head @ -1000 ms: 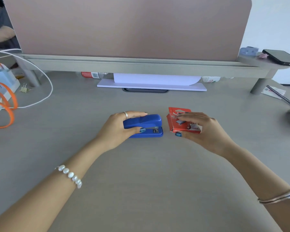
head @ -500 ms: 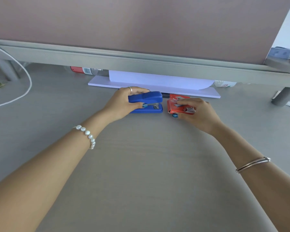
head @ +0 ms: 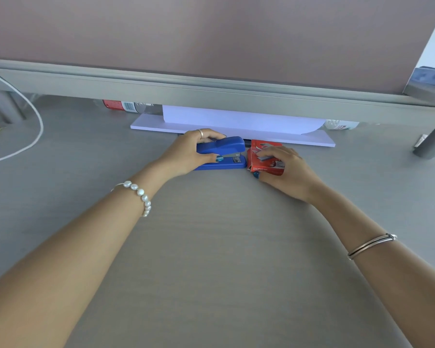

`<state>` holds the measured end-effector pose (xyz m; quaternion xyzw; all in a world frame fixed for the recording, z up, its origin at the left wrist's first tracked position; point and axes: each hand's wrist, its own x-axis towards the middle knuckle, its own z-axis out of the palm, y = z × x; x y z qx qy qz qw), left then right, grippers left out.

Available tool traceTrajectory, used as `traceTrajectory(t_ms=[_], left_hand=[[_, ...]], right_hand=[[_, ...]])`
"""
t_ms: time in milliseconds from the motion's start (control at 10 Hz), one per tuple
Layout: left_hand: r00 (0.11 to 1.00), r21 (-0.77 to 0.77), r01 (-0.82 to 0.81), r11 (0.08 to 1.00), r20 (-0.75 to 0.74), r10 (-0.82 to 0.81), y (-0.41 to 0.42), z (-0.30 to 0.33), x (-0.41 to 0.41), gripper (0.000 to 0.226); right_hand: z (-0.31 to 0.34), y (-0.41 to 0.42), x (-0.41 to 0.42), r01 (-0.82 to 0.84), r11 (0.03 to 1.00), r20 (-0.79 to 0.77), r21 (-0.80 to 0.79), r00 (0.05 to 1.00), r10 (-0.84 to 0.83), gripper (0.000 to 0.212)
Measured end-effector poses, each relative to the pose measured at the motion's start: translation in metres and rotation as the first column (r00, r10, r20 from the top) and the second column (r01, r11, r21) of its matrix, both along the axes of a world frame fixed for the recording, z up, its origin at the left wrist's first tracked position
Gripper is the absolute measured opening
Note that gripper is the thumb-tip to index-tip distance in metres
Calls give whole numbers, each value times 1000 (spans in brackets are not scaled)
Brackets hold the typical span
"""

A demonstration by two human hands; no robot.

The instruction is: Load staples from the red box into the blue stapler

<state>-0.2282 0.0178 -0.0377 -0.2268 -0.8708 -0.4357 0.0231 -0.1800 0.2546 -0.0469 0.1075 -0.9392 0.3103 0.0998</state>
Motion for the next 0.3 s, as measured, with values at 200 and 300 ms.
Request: traceTrajectory(t_ms=[200,300], left_hand=[[999,-113,-30,993,-24,28,3,2,5,53],[996,-132,-72,989,-63,64,6,7,18,65]], right_hand=[[3,-3,8,32,999,8,-29,999,-31,43],[7,-6,17,56,997,0,-45,998,-56,45]])
